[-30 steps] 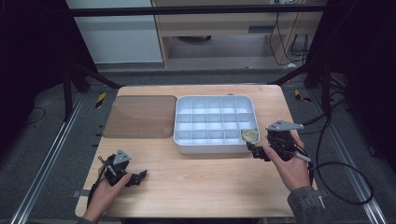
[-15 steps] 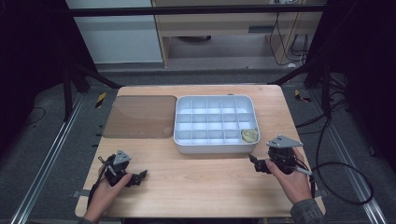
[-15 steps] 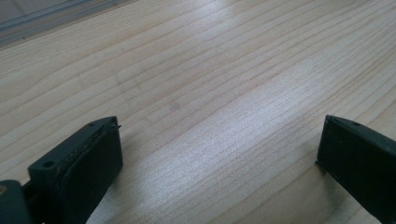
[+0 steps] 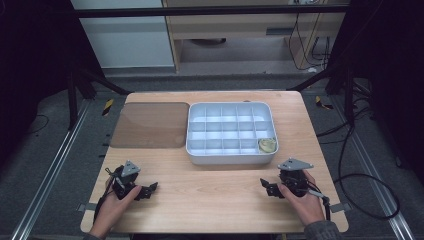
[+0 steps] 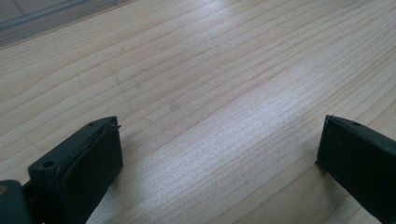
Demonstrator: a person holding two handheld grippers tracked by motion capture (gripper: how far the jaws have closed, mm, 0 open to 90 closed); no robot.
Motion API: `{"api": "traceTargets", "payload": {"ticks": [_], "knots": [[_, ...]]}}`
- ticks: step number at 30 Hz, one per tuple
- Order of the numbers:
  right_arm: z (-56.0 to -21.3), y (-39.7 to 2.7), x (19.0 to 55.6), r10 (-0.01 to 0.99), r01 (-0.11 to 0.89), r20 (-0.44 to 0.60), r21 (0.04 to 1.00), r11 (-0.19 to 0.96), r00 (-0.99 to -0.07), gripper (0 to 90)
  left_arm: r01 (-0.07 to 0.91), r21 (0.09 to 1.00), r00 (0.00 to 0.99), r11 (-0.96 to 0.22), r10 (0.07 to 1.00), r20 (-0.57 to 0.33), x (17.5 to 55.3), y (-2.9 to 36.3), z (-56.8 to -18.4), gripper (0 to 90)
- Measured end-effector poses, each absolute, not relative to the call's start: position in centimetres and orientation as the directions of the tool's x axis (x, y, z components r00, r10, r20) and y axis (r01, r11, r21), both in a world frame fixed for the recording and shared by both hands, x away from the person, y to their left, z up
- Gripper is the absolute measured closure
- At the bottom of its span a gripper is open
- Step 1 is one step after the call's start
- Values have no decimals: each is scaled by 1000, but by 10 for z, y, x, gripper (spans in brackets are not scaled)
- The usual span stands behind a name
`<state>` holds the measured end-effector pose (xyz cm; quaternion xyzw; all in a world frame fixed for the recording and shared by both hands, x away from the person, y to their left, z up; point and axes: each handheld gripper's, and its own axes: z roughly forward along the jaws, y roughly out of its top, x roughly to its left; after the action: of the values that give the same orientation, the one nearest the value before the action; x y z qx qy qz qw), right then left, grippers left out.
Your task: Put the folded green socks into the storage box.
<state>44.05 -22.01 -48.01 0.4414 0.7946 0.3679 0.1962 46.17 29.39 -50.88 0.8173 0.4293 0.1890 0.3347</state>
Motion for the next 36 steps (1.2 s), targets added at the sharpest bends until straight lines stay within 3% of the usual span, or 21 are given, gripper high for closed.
{"api": "traceTargets", "payload": {"ticks": [14,36], "knots": [[-500,-208,437,841,566,-20,732,380,-540,78,577,709,559,-406,829,19,462,294,-509,0],[-513,-200,447,876,591,-6,736,331,-483,59,577,709,558,-405,829,20,462,294,-509,0]]}}
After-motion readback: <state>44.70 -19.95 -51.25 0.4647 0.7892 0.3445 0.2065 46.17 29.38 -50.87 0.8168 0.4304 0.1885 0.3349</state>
